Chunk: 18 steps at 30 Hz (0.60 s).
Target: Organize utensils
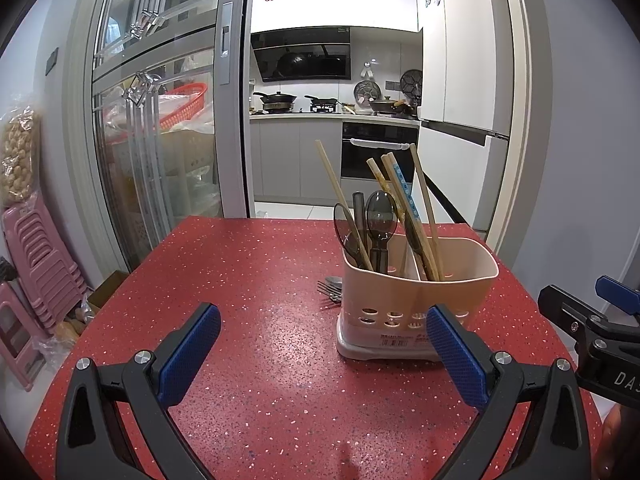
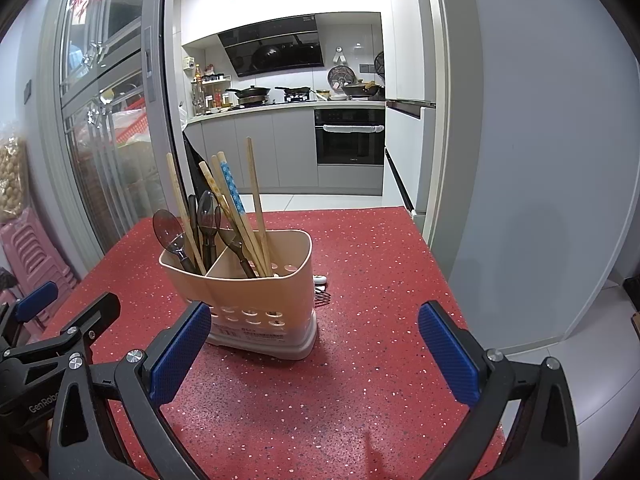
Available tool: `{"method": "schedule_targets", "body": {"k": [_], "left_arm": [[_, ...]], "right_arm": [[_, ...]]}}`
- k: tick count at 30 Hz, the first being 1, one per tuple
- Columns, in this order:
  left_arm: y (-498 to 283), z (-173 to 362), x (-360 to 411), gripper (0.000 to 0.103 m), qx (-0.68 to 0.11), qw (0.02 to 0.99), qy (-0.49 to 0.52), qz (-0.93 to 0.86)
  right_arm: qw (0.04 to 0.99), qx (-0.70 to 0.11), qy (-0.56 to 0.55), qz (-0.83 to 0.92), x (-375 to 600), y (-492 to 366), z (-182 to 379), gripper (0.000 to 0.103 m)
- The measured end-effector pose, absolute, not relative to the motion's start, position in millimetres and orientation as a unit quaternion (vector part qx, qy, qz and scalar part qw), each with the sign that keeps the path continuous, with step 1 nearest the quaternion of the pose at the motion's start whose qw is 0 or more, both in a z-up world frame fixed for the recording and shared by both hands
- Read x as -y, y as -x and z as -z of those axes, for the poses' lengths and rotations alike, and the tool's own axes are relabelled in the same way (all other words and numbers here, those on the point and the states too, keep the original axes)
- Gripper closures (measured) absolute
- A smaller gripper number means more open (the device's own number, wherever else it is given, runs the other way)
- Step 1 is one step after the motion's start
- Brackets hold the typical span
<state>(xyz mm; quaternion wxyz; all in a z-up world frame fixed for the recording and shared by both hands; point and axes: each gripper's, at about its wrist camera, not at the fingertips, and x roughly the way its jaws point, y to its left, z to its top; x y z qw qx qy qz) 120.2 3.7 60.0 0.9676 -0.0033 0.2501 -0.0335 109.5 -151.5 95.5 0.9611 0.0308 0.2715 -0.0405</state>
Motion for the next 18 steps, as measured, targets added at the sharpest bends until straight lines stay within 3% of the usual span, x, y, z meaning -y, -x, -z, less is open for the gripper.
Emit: {"method": "schedule_targets", "body": {"k": [18], "left_arm": [[-119.8, -59.0, -4.2, 0.0, -0.25, 0.968, 0.006, 0.033]], "right_arm": [[0.961, -0.272, -0.03, 0.038, 148.7, -109.3, -95.9, 0.0]]}}
